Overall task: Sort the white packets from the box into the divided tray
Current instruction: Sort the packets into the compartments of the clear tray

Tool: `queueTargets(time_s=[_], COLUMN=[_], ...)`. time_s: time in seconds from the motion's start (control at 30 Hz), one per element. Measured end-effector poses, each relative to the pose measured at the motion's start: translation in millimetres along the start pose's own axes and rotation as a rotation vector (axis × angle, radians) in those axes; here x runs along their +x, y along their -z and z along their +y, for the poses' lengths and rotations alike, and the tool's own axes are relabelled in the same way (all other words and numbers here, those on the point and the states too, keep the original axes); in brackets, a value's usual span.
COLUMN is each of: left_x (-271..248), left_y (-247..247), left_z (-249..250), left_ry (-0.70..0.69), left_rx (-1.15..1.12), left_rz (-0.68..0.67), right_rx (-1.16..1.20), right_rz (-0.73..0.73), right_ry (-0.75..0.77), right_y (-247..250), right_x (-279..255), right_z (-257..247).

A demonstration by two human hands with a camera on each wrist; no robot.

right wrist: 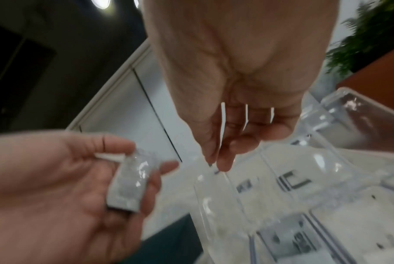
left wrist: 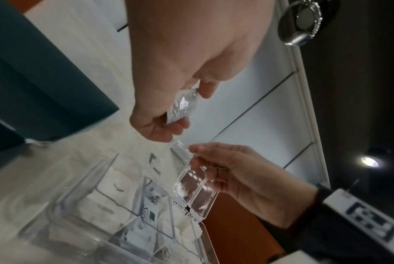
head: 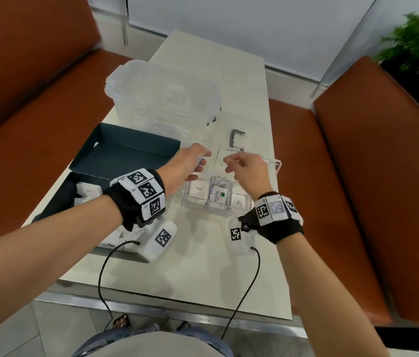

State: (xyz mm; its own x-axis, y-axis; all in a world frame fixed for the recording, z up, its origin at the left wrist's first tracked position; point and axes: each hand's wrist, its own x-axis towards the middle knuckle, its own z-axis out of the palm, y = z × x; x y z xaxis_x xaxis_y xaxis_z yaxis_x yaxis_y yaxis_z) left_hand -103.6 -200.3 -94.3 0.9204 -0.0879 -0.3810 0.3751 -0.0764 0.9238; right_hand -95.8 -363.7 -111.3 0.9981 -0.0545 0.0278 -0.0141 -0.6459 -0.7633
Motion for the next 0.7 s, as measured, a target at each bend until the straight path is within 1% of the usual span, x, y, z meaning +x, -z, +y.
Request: queueTargets(time_s=[0.03, 0.1, 0.17, 0.23, 0.3, 0.33, 0.4, 0.47, 0.53, 0.63, 0.7], left_x=[4, 9, 7, 4, 4, 5, 6, 9, 12, 14, 13], left_y=[-7, -21, -37, -49, -55, -56, -54, -50, -45, -37, -34], left_z=[-1, -6, -14, -21, -27, -28, -29, -31, -33, -36, -39], left_ry=[-0.02, -0.08, -0.205, -0.341, -0.388, -0.39, -0.393, -0.399, -0.378, -0.319, -0.291], left_rx=[0.084, 0.299, 0.546, 0.711, 0.788, 0.782, 0.671, 0.527, 0.447, 0.4, 0.415], left_rz=[-0.008, -0.056, -0.086, -0.101, -0.133, -0.16, -0.197, -0.163, -0.101, -0.097, -0.094], right_rx=[0.094, 0.276, 0.395, 0.482, 0.561, 0.563, 0.504, 0.461, 0.45, 0.422, 0.346], right_rz=[-0.011, -0.09, -0.145, -0.135, -0.097, -0.078, -0.056, -0.048, -0.049, -0.045, -0.001], right_ry=[-0.044, -0.147, -0.207, -0.232, -0.258, -0.269, -0.286, -0.283, -0.267, -0.234, -0.179], right_y=[8, 17, 19, 19, 21, 23, 25, 26, 25, 21, 17], right_x=[-2, -8, -12, -13, -14, -13, -13, -12, -11, -9, -5], right_z=[-1, -3, 0, 5, 11, 16, 23, 29, 33, 35, 35])
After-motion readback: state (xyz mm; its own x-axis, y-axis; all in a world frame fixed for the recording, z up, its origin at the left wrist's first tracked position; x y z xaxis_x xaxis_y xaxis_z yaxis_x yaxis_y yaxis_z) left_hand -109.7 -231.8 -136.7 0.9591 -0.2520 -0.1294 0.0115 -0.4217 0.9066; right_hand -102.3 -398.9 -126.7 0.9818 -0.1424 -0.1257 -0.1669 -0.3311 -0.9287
